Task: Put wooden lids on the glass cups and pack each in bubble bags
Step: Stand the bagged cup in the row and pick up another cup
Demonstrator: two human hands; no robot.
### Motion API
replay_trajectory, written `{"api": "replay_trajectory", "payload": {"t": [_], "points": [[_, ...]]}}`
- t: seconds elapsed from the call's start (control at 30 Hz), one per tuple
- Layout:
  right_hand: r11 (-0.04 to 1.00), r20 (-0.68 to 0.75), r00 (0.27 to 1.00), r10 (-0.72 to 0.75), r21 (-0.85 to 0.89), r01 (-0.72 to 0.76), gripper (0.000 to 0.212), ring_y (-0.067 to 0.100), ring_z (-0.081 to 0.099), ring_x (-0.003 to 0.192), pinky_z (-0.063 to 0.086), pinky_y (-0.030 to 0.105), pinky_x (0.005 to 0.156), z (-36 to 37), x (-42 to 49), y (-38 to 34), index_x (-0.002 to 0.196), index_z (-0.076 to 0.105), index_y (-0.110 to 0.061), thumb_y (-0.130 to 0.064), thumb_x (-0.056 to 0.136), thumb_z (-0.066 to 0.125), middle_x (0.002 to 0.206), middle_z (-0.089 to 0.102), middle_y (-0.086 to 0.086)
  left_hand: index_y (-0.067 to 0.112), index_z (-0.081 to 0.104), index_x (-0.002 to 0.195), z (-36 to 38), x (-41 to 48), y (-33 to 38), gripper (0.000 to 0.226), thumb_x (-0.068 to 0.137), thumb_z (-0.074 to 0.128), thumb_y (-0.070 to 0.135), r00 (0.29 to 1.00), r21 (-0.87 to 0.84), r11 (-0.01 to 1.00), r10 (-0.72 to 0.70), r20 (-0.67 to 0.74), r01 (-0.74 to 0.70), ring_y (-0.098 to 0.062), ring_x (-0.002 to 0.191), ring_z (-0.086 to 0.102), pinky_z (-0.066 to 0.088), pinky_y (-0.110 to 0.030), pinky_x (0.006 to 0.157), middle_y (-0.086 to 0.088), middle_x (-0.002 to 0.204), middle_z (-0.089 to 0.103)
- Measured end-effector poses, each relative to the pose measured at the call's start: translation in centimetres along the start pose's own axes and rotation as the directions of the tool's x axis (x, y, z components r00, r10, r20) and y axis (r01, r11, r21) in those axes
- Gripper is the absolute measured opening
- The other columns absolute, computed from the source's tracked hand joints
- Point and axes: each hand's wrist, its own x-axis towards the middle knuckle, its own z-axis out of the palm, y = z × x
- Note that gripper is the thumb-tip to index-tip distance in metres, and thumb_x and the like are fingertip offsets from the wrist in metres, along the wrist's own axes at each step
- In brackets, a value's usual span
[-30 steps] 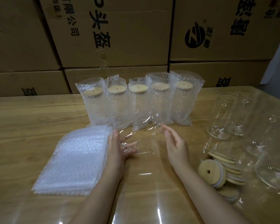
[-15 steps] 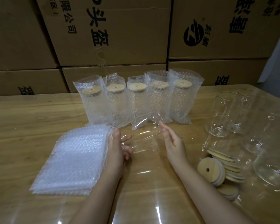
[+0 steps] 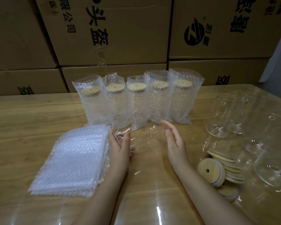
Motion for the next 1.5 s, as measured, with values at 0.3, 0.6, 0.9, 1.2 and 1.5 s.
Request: {"api": "replay_trajectory", "payload": {"t": [0.3, 0.6, 0.9, 1.2, 1.5], "points": [[1.000, 0.088, 0.996, -0.013, -0.020, 0.015, 0.037, -0.006, 0.039, 0.131, 0.030, 0.007, 0.103, -0.3, -0.2, -0.3, 0.137, 0.048, -0.030, -0.030, 0.101, 0.038, 0.139, 0.049, -0.019, 0.056, 0.040, 0.118, -0.3, -0.4, 0.7, 0.051, 0.070, 0.046, 0.074, 1.000, 0.036, 0.999, -0.005, 0.010, 0.005, -0.017, 0.127, 0.047, 0.056, -0.037, 0.081, 0.006, 0.139, 0.045], [0.999, 0.186, 0.982, 0.037, -0.006, -0.037, 0.049, -0.011, 0.032, 0.133, 0.033, 0.012, 0.104, 0.0, -0.1, -0.4, 0.130, 0.037, -0.056, -0.055, 0.084, 0.052, 0.138, 0.037, -0.037, 0.041, 0.053, 0.102, -0.2, 0.1, 1.5, 0.038, 0.070, 0.050, 0.062, 0.993, -0.125, 0.986, -0.107, 0.039, 0.112, -0.014, 0.056, 0.051, 0.034, -0.013, 0.037, -0.001, 0.099, 0.064], [0.996, 0.216, 0.973, 0.087, 0.006, -0.090, 0.071, -0.014, 0.038, 0.128, 0.033, 0.008, 0.100, 0.0, -0.1, -0.8, 0.138, 0.046, -0.036, -0.068, 0.075, 0.049, 0.140, 0.044, -0.029, 0.031, 0.055, 0.101, -0.7, 0.3, 1.6, 0.037, 0.080, 0.040, 0.057, 0.984, -0.204, 0.963, -0.178, 0.009, 0.176, -0.010, 0.040, 0.045, 0.022, -0.018, 0.036, 0.001, 0.093, 0.064], [0.994, 0.143, 0.985, 0.094, 0.035, -0.099, 0.058, -0.009, 0.049, 0.120, 0.037, 0.027, 0.109, 0.0, -0.1, -0.4, 0.106, 0.059, -0.019, -0.066, 0.077, 0.043, 0.124, 0.059, -0.025, 0.027, 0.052, 0.111, -0.7, 0.5, 1.4, 0.023, 0.100, 0.036, 0.040, 0.977, -0.241, 0.950, -0.209, -0.029, 0.197, -0.012, 0.040, 0.046, 0.029, -0.019, 0.034, -0.006, 0.099, 0.065], [0.978, 0.081, 0.984, 0.160, 0.121, -0.169, 0.038, -0.005, 0.053, 0.116, 0.037, 0.047, 0.110, -0.2, 0.2, -1.0, 0.094, 0.068, -0.023, -0.053, 0.087, 0.046, 0.104, 0.066, -0.020, 0.041, 0.049, 0.104, -0.6, 0.4, 1.6, 0.038, 0.076, 0.045, 0.066, 0.990, -0.157, 0.978, -0.138, -0.004, 0.135, -0.013, 0.047, 0.055, 0.039, -0.021, 0.039, -0.004, 0.107, 0.065]]}}
